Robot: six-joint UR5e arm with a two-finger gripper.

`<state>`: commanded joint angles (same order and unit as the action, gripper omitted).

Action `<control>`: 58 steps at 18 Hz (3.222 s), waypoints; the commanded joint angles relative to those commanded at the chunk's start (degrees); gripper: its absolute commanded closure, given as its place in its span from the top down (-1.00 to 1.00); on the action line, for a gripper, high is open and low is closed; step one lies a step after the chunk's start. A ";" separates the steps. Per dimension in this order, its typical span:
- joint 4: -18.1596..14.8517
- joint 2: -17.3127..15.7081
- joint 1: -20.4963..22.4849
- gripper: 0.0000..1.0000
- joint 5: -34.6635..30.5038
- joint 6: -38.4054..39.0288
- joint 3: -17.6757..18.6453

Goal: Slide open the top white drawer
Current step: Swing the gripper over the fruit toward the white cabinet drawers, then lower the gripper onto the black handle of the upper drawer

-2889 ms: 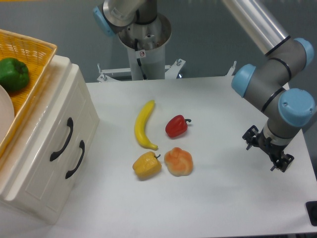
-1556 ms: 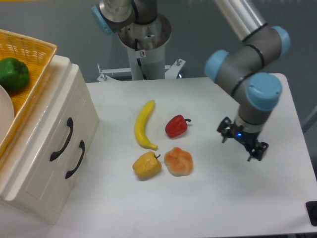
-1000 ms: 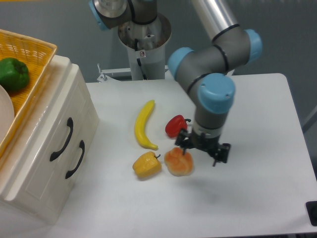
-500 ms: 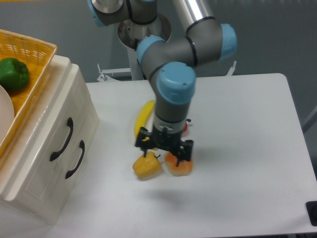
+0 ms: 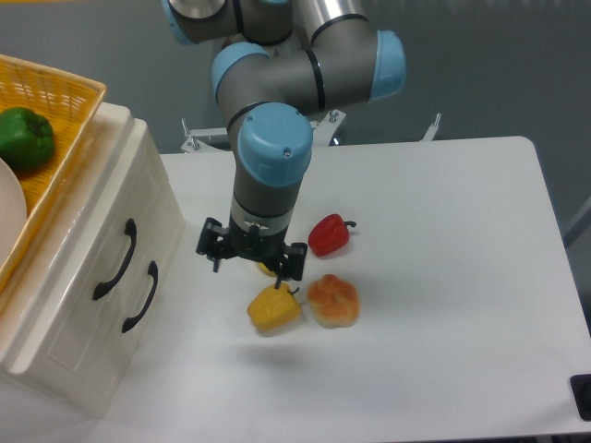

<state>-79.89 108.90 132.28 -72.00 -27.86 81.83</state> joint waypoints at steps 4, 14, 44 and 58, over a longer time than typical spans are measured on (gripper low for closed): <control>-3.08 0.00 -0.44 1.00 5.37 0.09 0.09; -3.08 0.35 -3.86 1.00 7.84 2.28 0.09; -2.64 2.37 -7.47 1.00 7.57 5.01 0.44; 0.34 3.16 -7.91 1.00 4.24 4.66 0.09</control>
<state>-79.54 112.06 124.37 -67.75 -23.20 81.91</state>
